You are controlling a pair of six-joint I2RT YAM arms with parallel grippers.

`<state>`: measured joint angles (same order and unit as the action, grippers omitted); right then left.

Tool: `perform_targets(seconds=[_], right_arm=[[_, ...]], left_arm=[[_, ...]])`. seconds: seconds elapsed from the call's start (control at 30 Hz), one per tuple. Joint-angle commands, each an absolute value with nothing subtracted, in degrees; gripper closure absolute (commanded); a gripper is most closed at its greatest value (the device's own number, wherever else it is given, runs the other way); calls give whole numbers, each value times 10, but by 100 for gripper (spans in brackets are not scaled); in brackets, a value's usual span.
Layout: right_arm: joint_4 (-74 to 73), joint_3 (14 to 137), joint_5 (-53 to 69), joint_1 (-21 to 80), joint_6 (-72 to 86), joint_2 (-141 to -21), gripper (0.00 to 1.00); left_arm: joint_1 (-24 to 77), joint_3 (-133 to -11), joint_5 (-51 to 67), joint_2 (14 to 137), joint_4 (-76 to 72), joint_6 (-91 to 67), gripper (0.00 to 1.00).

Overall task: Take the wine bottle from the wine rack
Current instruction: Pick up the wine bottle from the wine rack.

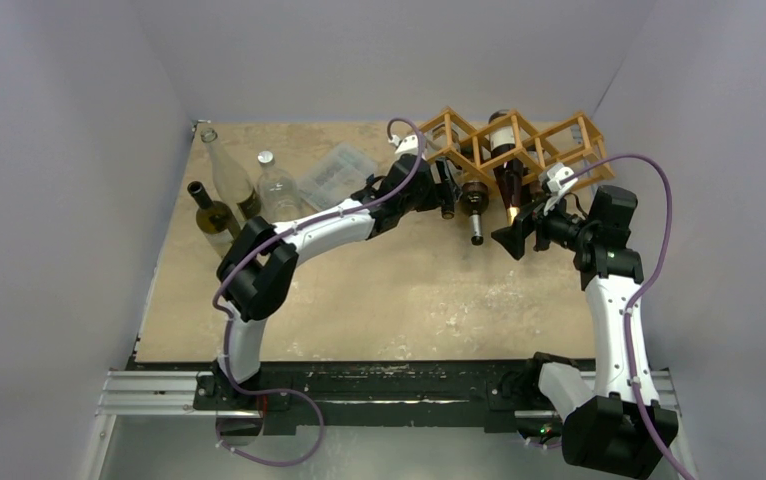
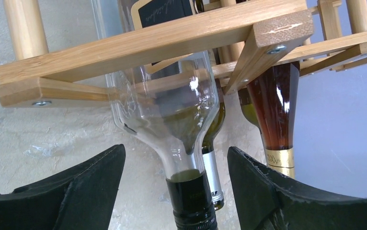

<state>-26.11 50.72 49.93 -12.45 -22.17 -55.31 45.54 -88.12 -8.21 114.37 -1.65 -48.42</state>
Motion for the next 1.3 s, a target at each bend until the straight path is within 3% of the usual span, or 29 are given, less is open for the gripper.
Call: perform_targets(seconds=[0.0, 0.53, 1.27], right_arm=[[-255, 513, 487, -127, -232, -542, 2], [-256, 513, 485, -127, -235, -541, 2], [-254, 512, 478, -127, -236, -540, 2]], left_arm=[[458, -919, -82, 1162, -46, -481, 24], [458, -931, -77, 1192, -55, -500, 41], [460, -947, -80, 1207, -54, -513, 51]])
